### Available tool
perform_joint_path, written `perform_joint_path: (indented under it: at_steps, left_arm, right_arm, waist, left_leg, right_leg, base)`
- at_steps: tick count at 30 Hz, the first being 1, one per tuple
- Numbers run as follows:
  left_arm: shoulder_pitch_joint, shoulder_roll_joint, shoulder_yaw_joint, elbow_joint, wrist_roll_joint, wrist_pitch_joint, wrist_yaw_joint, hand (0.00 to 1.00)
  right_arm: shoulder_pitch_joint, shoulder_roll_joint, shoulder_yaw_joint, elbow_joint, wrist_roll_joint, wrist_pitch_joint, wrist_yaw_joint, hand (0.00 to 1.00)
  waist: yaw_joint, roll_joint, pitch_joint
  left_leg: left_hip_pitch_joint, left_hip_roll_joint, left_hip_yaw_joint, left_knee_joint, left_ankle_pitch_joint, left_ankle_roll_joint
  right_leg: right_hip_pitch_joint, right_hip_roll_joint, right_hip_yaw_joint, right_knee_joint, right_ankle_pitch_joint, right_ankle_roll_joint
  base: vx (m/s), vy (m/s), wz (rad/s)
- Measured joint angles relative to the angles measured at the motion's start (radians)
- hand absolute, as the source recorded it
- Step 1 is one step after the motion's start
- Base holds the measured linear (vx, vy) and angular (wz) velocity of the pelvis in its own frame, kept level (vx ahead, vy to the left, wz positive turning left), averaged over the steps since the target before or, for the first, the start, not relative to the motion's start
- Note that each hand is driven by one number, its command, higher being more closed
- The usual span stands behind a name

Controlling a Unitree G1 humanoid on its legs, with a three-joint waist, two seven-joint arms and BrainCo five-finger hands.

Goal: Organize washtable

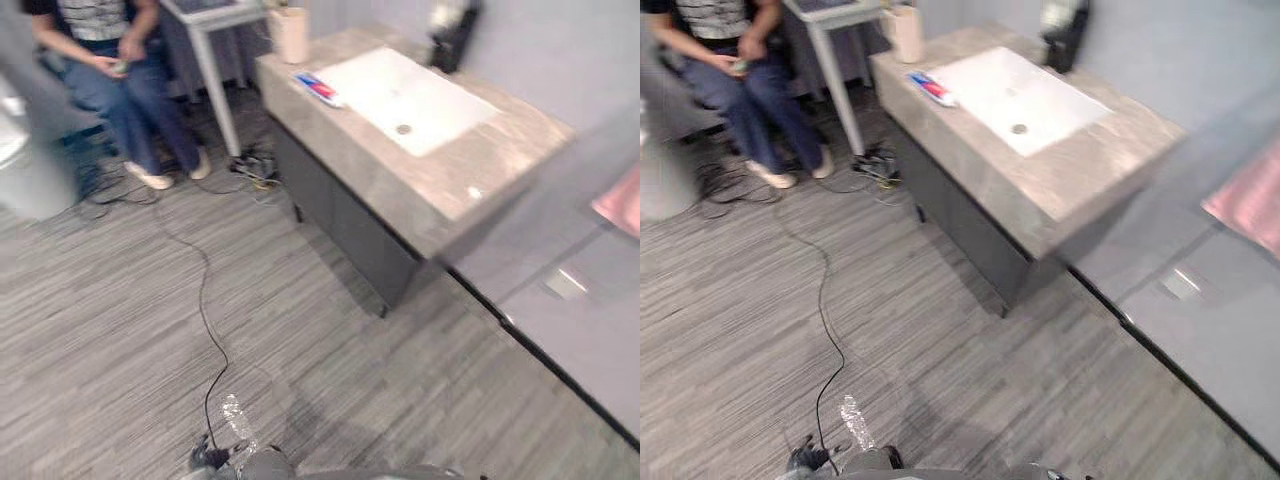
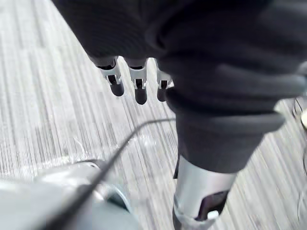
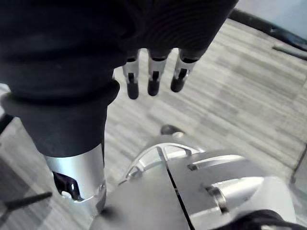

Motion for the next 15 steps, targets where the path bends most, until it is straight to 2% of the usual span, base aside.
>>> perform_joint_path:
  at_steps: [1,2,3,4,5,7,8,10,13,14,15]
  left_arm:
    - [0.007,-0.007,-0.003,0.022,-0.001,0.002,-0.009,0.00]
    - [0.014,-0.015,-0.007,0.025,-0.003,0.001,-0.016,0.00]
    - [0.019,-0.013,-0.012,0.027,-0.001,0.000,-0.022,0.00]
    - [0.027,0.004,-0.007,0.034,0.002,0.002,-0.020,0.00]
    - [0.041,0.024,-0.001,0.041,0.018,0.002,-0.026,0.00]
    - [0.053,0.017,0.001,0.041,0.038,0.004,-0.042,0.00]
    - [0.054,0.007,0.000,0.039,0.044,0.005,-0.043,0.00]
    - [0.046,-0.023,0.000,0.032,0.071,0.005,-0.055,0.00]
    - [0.043,-0.027,0.014,0.021,0.095,0.005,-0.066,0.00]
    - [0.049,-0.048,0.043,0.015,0.107,0.005,-0.068,0.00]
    - [0.061,-0.055,0.051,0.015,0.113,0.004,-0.070,0.00]
  right_arm:
    - [0.020,-0.015,-0.022,-0.005,0.009,-0.004,0.014,0.00]
    - [0.031,-0.024,-0.020,-0.007,0.011,-0.003,0.022,0.00]
    - [0.029,-0.022,-0.022,-0.005,0.019,-0.002,0.028,0.00]
    - [0.023,0.004,-0.022,-0.008,0.026,-0.004,0.035,0.00]
    - [0.011,0.044,-0.020,-0.007,0.049,-0.006,0.038,0.00]
    - [0.004,0.071,-0.017,-0.029,0.069,-0.005,0.038,0.00]
    - [0.004,0.078,-0.009,-0.054,0.074,-0.004,0.038,0.00]
    - [0.021,0.077,-0.004,-0.092,0.076,-0.001,0.040,0.00]
    - [0.030,0.080,-0.005,-0.103,0.076,0.002,0.040,0.00]
    - [0.052,0.075,-0.009,-0.117,0.077,0.003,0.042,0.00]
    - [0.057,0.072,-0.010,-0.122,0.076,0.002,0.042,0.00]
  waist:
    - [-0.004,0.004,0.004]
    - [-0.005,0.007,0.008]
    - [-0.011,0.039,0.016]
    - [-0.018,0.035,0.024]
    - [-0.027,0.019,0.036]
    - [-0.027,0.011,0.045]
    - [-0.027,0.015,0.045]
    - [-0.037,0.035,0.049]
    - [-0.043,0.037,0.041]
    - [-0.055,0.047,0.015]
    - [-0.059,0.064,0.000]
  left_leg:
    - [0.006,-0.061,-0.066,0.010,-0.039,0.037]
    - [0.021,-0.087,-0.100,0.007,-0.051,0.057]
    - [0.035,-0.109,-0.175,0.002,-0.064,0.088]
    - [0.049,-0.114,-0.218,-0.007,-0.066,0.098]
    - [0.085,-0.141,-0.268,-0.033,-0.068,0.112]
    - [0.120,-0.160,-0.283,-0.046,-0.083,0.133]
    - [0.130,-0.164,-0.287,-0.043,-0.094,0.136]
    - [0.177,-0.172,-0.346,-0.043,-0.136,0.134]
    - [0.248,-0.169,-0.411,-0.045,-0.207,0.114]
    - [0.283,-0.139,-0.426,-0.036,-0.229,0.083]
    - [0.267,-0.127,-0.421,0.042,-0.234,0.068]
  right_leg:
    - [-0.020,-0.078,0.117,0.150,0.042,-0.116]
    - [-0.059,-0.087,0.240,0.211,0.093,-0.196]
    - [-0.151,-0.012,0.510,0.376,-0.046,-0.080]
    - [-0.220,0.086,0.631,0.492,-0.187,-0.026]
    - [-0.309,0.202,0.687,0.586,-0.312,-0.042]
    - [-0.424,0.294,0.681,0.570,-0.372,-0.051]
    - [-0.463,0.312,0.671,0.550,-0.376,-0.048]
    - [-0.542,0.352,0.631,0.345,-0.353,-0.045]
    - [-0.545,0.377,0.627,0.130,-0.287,-0.084]
    - [-0.518,0.407,0.617,0.128,-0.232,-0.113]
    - [-0.505,0.411,0.610,0.130,-0.204,-0.114]
  base:
    - [0.11,0.547,1.67]
    - [0.14,0.357,1.75]
    - [0.18,0.220,1.46]
    - [0.23,0.208,1.73]
    - [0.19,0.136,1.28]
    - [0.21,0.097,0.90]
    - [0.29,0.044,0.84]
    - [0.34,0.004,0.92]
    - [0.48,-0.116,0.79]
    - [0.61,-0.196,0.82]
    - [0.60,-0.187,0.84]
